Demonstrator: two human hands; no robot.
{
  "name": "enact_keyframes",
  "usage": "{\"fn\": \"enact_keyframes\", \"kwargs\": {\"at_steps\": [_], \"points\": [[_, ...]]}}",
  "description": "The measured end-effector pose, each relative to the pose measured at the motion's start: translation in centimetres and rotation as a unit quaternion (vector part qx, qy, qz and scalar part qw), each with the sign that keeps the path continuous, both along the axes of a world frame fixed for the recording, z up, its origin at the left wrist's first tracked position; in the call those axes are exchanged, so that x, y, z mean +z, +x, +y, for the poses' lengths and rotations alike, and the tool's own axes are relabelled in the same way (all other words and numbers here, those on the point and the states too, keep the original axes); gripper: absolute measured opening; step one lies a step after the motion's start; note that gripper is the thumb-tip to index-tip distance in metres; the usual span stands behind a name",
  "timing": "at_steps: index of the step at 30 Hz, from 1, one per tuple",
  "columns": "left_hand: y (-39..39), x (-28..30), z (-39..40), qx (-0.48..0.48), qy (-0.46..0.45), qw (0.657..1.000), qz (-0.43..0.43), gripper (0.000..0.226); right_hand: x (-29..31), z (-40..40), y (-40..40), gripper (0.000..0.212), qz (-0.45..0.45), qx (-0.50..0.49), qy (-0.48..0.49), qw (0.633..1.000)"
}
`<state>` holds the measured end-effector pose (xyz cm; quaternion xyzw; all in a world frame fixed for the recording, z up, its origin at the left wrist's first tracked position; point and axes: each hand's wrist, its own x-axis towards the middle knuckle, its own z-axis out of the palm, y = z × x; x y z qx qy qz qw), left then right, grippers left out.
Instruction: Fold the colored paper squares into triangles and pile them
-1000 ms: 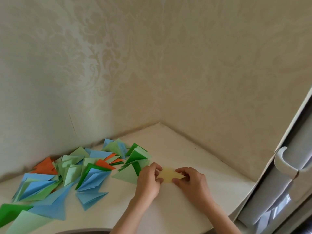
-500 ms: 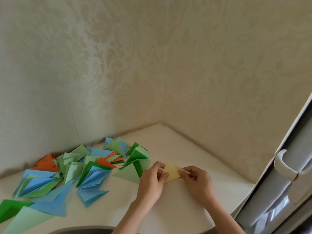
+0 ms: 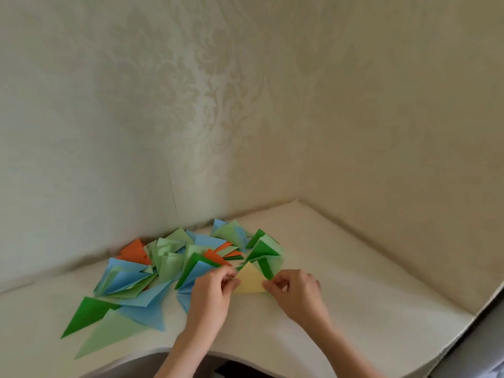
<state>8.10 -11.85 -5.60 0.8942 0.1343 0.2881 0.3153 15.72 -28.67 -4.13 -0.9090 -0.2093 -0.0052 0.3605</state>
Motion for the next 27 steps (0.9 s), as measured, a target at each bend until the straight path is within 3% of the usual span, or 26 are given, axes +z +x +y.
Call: {"fn": "enact_keyframes", "kwargs": {"at_steps": [5, 12, 15, 18, 22, 27], "points": [[2.1, -1.4, -0.8, 0.010, 0.028, 0.999, 0.019, 0.016, -1.3, -0.3, 0.9, 0.025, -0.014, -0.047, -0.057, 0.997], [2.7, -3.2, -0.9, 0.003, 0.065, 0.998, -0.008, 0.016, -2.0, -0.4, 1.6, 0.020, -0.004, -0.063, -0.043, 0.997], [2.8, -3.1, -0.8, -0.021, 0.088, 0.996, 0.027, 0.017, -2.3, -0.3, 1.2, 0.011, -0.020, -0.051, -0.075, 0.996], [2.1, -1.6, -0.8, -0.039, 0.138, 0.986, 0.080, 0.029, -1.2, -1.0, 0.7, 0.014, -0.010, 0.001, -0.106, 0.994], [-1.2, 4.5, 0.4, -0.078, 0.071, 0.993, 0.047, 0.027, 5.4, -4.6, -1.4, 0.035, -0.041, 0.132, -0.129, 0.982], [-8.8, 18.4, -0.2, -0.213, 0.037, 0.976, -0.025, 0.028, 20.1, -9.9, -8.0, 0.049, -0.107, 0.201, -0.053, 0.972]]}}
